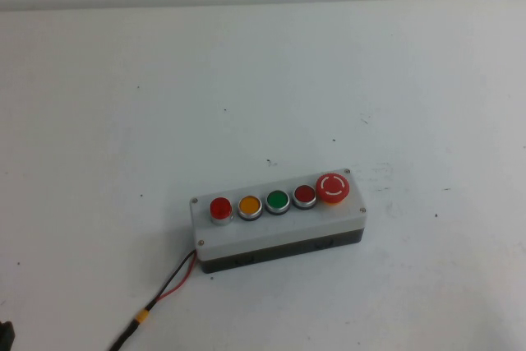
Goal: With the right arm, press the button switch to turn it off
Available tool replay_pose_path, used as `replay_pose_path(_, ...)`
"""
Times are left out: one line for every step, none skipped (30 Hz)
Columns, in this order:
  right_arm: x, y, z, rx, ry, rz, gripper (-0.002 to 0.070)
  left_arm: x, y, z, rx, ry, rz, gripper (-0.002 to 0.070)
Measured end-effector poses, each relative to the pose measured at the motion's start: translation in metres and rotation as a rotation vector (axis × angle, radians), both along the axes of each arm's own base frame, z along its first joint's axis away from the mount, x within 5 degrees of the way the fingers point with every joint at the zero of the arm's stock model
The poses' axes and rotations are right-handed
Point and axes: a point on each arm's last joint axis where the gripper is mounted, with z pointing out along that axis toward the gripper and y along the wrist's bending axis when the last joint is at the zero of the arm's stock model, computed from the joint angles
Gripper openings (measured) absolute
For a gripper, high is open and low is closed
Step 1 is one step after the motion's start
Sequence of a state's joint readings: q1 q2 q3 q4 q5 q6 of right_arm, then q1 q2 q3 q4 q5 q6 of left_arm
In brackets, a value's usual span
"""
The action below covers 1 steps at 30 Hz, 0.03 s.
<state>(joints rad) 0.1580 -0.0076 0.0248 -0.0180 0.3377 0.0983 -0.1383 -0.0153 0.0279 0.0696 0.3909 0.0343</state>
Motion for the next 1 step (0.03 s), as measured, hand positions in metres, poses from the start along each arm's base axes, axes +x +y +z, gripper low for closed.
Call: replay_pose_path(0.0000, 0.0000, 0.0000, 0.000, 0.000, 0.000, -0.0017, 0.0000, 0.0000, 0.0000, 0.000, 0.000, 0.000, -0.0002)
